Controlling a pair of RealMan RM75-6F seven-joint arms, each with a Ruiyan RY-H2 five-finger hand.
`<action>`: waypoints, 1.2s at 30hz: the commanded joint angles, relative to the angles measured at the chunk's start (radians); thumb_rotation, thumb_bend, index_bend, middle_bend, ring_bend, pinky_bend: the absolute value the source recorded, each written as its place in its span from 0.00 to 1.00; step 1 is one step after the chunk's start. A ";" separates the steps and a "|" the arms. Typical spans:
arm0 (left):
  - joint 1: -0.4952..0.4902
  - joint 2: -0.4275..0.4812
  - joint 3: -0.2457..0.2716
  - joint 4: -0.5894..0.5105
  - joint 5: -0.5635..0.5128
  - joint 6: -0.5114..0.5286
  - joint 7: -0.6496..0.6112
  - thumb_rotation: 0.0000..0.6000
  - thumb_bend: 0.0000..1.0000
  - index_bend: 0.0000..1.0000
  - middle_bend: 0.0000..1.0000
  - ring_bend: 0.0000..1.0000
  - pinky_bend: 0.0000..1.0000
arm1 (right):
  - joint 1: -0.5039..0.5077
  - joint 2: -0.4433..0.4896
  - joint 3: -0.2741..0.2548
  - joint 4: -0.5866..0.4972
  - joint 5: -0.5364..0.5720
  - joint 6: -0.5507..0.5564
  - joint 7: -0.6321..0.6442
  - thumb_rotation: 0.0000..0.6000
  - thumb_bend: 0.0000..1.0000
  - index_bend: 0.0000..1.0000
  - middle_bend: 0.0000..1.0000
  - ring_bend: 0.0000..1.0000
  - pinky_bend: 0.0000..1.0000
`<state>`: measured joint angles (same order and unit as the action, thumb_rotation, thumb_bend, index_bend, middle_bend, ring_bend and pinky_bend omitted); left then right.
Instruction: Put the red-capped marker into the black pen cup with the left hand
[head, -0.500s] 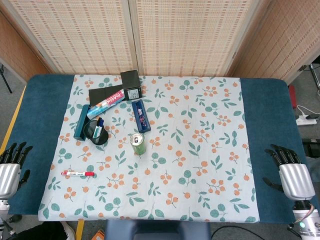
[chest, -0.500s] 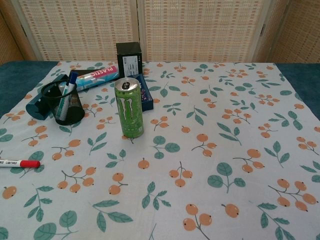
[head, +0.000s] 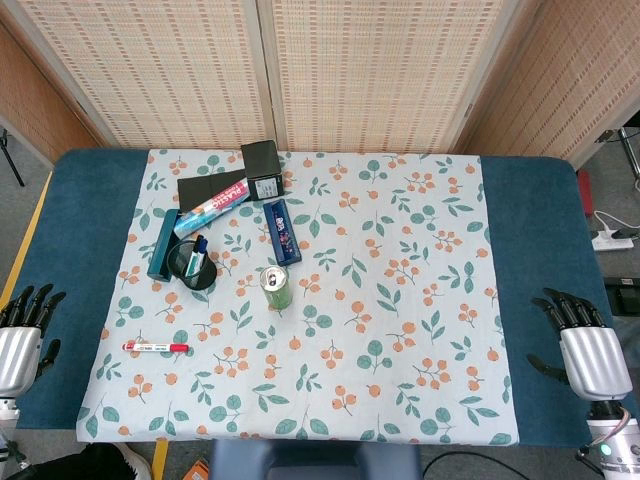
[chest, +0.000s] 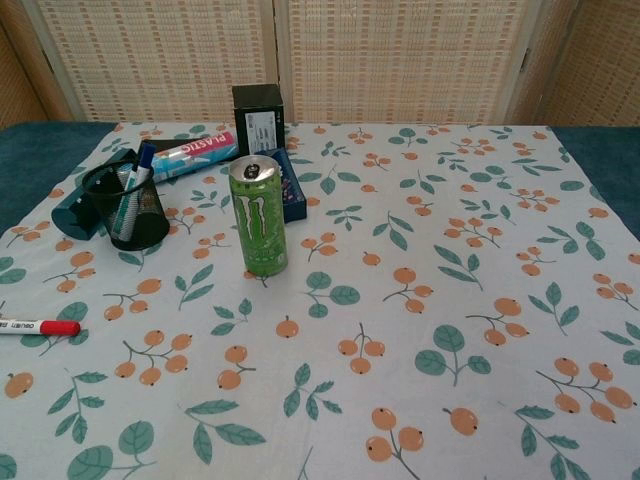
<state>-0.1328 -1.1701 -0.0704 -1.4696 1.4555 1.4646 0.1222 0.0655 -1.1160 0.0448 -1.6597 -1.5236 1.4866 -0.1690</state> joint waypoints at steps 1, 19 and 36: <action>0.000 0.000 0.001 0.000 0.002 0.001 0.000 1.00 0.36 0.16 0.05 0.02 0.15 | 0.000 0.000 0.000 0.000 0.000 0.000 0.000 1.00 0.04 0.23 0.13 0.14 0.18; 0.006 -0.009 0.032 -0.069 0.018 -0.014 0.030 1.00 0.36 0.16 0.07 0.02 0.15 | -0.001 0.003 0.002 -0.005 -0.003 0.006 0.001 1.00 0.04 0.23 0.13 0.14 0.18; 0.011 -0.260 0.025 -0.230 -0.102 -0.028 0.344 1.00 0.36 0.23 0.19 0.04 0.15 | 0.004 0.002 0.001 -0.007 -0.009 0.002 0.004 1.00 0.04 0.23 0.13 0.14 0.18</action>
<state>-0.1199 -1.3905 -0.0390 -1.7082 1.3915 1.4519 0.4303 0.0693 -1.1137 0.0463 -1.6663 -1.5329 1.4882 -0.1654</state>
